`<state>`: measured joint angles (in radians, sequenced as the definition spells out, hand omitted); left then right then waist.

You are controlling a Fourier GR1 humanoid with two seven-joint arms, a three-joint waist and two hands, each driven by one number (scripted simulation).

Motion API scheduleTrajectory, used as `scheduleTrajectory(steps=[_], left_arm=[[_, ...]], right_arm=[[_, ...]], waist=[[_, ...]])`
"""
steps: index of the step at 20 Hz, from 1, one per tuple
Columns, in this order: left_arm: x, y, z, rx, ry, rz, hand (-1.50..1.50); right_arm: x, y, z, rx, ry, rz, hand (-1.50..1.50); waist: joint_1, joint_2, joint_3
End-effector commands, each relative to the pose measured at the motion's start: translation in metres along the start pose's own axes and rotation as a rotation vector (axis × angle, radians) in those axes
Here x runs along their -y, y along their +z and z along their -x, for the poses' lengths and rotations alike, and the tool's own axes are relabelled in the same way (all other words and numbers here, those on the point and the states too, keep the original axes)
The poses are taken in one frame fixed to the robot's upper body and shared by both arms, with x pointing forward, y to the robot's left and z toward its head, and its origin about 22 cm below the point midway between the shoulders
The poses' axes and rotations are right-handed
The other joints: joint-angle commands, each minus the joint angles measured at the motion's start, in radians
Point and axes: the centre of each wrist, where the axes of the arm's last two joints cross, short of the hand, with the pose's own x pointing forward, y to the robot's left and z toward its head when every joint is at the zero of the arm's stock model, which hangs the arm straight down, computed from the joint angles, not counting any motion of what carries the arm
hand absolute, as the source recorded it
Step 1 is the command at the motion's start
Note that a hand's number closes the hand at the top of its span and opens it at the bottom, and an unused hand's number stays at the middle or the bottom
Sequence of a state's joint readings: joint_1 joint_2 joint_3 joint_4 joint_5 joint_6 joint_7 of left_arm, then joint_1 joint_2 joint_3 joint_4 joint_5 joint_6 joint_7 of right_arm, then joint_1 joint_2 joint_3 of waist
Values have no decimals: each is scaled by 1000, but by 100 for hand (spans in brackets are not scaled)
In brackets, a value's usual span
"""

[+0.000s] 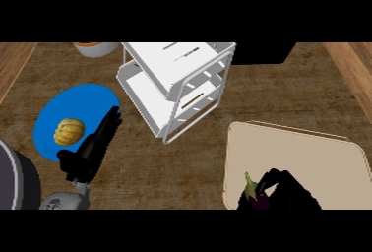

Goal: Pick the eggplant from the tray and place it in the tiered basket

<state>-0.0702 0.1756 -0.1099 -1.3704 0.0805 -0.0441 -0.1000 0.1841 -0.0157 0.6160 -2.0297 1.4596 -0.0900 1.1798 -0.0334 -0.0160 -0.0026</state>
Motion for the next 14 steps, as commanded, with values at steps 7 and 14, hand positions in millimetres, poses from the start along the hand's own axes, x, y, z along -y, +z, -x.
scheduleTrajectory(steps=[7, 14], left_arm=[[8, -16, -13, 27, -12, 30, 0], [5, -19, -11, 34, -5, 69, 0]], right_arm=[[57, 23, -49, -9, -238, 241, 150], [71, -6, -79, 4, -299, 274, 150]], waist=[[41, 15, -2], [72, 26, -3]])
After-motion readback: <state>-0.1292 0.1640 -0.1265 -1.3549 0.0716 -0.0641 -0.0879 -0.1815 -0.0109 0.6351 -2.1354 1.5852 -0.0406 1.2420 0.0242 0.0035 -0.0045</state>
